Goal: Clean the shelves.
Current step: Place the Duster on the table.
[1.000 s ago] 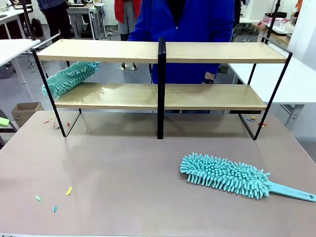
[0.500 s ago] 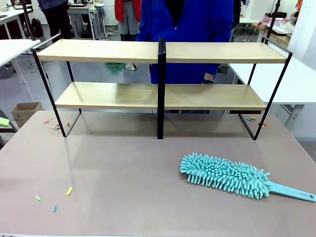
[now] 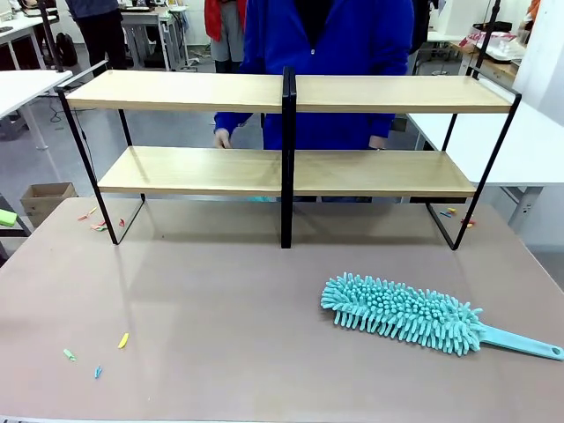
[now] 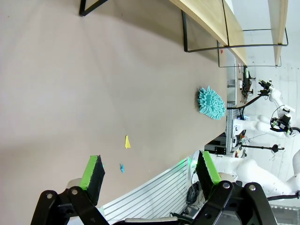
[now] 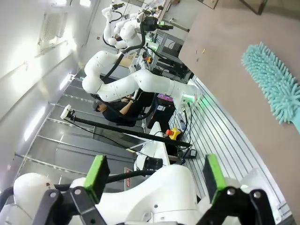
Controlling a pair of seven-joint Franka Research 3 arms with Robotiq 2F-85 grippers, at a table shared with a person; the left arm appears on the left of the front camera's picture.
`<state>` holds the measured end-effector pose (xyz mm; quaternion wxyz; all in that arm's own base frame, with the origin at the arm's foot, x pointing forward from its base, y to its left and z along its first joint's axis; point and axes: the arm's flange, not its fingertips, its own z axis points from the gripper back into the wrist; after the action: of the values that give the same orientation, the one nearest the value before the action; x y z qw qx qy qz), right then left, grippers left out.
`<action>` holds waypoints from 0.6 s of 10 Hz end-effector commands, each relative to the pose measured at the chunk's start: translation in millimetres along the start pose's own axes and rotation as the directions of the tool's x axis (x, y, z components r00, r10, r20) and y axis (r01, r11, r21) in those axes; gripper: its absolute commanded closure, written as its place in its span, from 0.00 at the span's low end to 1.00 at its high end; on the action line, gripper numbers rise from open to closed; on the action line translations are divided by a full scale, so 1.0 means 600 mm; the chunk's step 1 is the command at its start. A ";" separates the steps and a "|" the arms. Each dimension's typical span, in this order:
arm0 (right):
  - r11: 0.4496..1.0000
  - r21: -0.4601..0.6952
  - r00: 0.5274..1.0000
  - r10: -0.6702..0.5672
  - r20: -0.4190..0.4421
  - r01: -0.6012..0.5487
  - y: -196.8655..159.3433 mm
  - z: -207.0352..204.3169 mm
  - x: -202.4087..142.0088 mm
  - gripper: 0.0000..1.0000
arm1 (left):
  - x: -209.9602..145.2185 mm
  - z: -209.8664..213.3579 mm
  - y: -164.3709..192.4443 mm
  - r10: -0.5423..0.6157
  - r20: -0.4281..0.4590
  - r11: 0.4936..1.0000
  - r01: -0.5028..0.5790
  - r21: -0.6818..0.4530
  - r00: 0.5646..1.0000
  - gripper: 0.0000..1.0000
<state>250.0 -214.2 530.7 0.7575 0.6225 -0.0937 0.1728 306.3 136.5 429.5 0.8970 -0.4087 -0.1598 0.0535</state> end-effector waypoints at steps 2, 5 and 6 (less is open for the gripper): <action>1.000 -0.020 1.000 -0.002 -0.010 0.002 0.001 -0.001 -0.002 0.00 | -0.002 0.002 -0.001 -0.014 -0.002 1.000 0.013 -0.011 1.000 0.00; 1.000 -0.020 1.000 -0.002 -0.010 0.002 0.001 -0.001 -0.002 0.00 | -0.002 0.002 -0.001 -0.014 -0.002 1.000 0.013 -0.011 1.000 0.00; 1.000 -0.020 1.000 -0.002 -0.010 0.002 0.001 -0.001 -0.002 0.00 | -0.002 0.002 -0.001 -0.014 -0.002 1.000 0.013 -0.011 1.000 0.00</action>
<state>250.0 -214.2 530.7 0.7575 0.6225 -0.0937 0.1728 306.3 136.5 429.5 0.8970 -0.4087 -0.1598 0.0535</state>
